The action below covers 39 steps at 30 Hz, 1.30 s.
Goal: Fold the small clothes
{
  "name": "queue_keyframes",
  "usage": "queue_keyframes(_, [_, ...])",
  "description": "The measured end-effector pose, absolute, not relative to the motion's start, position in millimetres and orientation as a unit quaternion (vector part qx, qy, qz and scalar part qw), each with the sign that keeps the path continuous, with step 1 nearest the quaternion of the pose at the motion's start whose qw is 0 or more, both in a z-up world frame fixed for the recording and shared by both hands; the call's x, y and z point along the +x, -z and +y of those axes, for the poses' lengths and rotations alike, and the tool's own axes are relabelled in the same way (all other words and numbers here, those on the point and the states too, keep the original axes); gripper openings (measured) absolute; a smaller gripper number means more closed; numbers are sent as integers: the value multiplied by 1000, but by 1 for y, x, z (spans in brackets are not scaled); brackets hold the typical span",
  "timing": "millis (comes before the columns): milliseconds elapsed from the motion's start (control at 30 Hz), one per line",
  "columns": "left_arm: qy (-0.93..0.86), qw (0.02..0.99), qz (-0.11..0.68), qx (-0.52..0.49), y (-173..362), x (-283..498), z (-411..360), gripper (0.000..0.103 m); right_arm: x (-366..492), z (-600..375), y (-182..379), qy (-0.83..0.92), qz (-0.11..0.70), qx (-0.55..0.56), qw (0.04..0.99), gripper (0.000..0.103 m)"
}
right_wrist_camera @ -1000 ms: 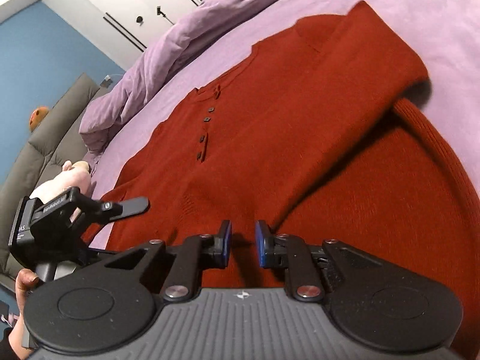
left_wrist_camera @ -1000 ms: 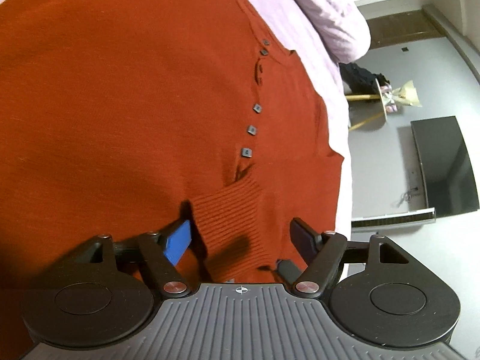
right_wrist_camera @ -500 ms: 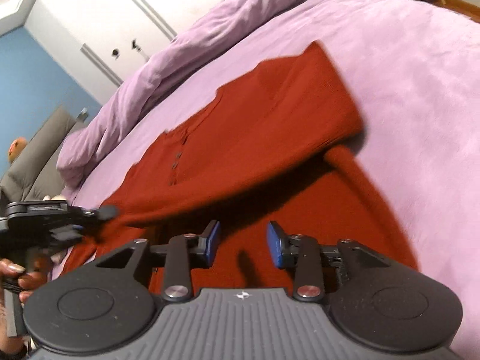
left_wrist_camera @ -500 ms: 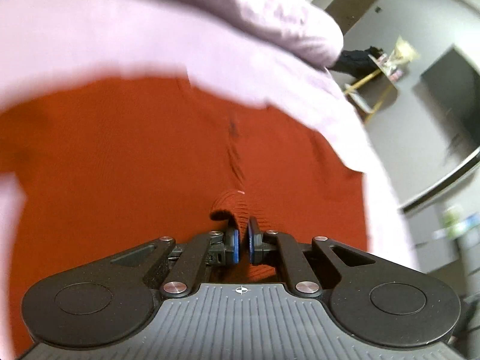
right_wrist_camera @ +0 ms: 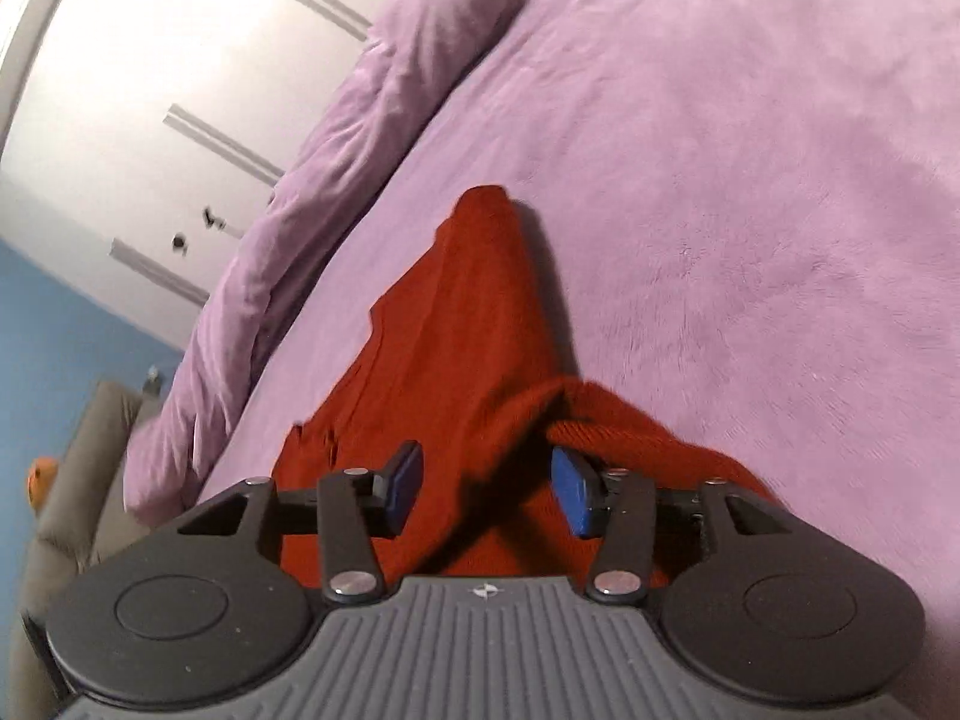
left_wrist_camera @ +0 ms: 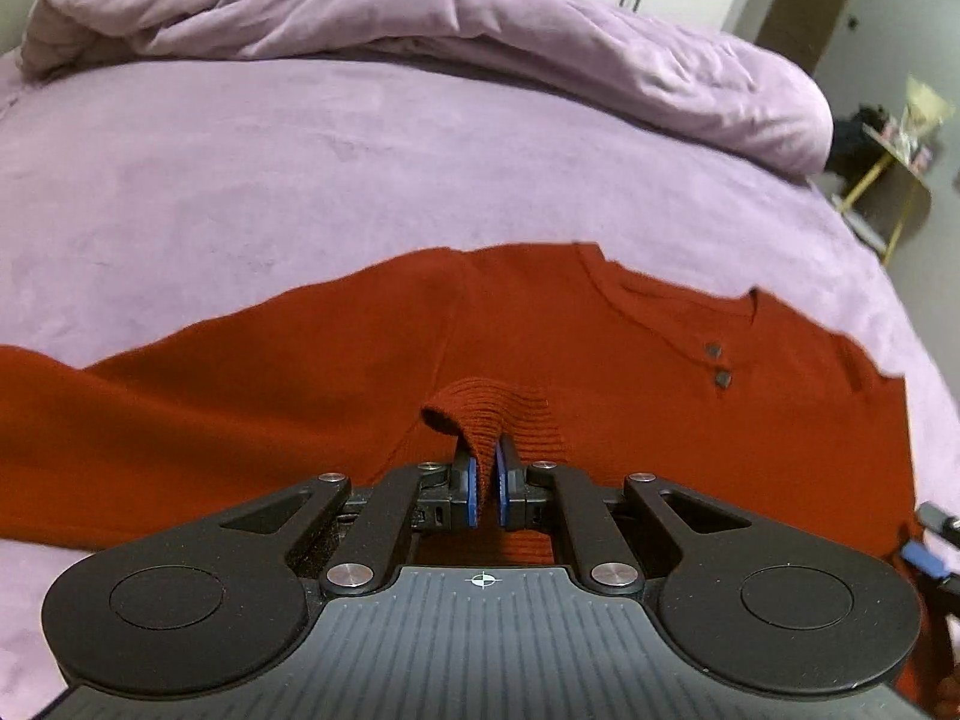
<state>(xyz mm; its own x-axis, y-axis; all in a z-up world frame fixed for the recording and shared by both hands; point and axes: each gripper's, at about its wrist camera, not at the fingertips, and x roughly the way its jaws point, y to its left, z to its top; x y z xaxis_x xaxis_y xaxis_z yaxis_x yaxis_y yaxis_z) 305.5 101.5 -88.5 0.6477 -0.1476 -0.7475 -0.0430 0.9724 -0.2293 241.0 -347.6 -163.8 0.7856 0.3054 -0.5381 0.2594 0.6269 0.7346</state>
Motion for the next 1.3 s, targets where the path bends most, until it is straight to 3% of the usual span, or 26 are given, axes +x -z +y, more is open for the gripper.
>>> queue_keyframes(67, [34, 908, 404, -108, 84, 307, 97, 8, 252, -340, 163, -8, 331, 417, 846, 30])
queue_keyframes(100, [38, 912, 395, -102, 81, 310, 93, 8, 257, -334, 160, 2, 334, 394, 856, 8])
queue_keyframes(133, [43, 918, 384, -95, 77, 312, 88, 8, 259, -330, 156, 16, 327, 368, 871, 6])
queue_keyframes(267, [76, 936, 336, -68, 67, 319, 71, 8, 250, -329, 146, 67, 276, 334, 899, 6])
queue_keyframes(467, [53, 923, 382, -19, 94, 331, 67, 8, 240, -320, 141, -12, 330, 305, 893, 15])
queue_keyframes(567, [55, 919, 390, -28, 100, 326, 79, 8, 226, -327, 117, -50, 279, 303, 910, 34])
queue_keyframes(633, [59, 916, 395, -34, 103, 324, 83, 8, 236, -330, 106, -22, 263, 284, 922, 63])
queue_keyframes(667, [58, 915, 397, -37, 104, 324, 84, 8, 250, -329, 104, -10, 267, 267, 926, 66])
queue_keyframes(767, [59, 914, 399, -46, 103, 324, 86, 8, 298, -322, 117, 17, 325, 214, 921, 61])
queue_keyframes(867, [62, 915, 397, -43, 101, 324, 86, 8, 335, -305, 131, 42, 369, 159, 915, 46])
queue_keyframes(900, [63, 915, 397, -41, 100, 325, 86, 8, 338, -306, 134, 43, 377, 158, 911, 40])
queue_keyframes(1000, [64, 919, 387, -43, 97, 326, 86, 8, 343, -304, 136, 42, 380, 169, 908, 9])
queue_keyframes(1200, [61, 921, 383, -28, 100, 334, 79, 9, 341, -308, 139, 106, 353, 136, 920, 8])
queue_keyframes(1300, [29, 905, 425, -15, 110, 339, 76, 13, 338, -306, 142, 109, 355, 133, 919, 19])
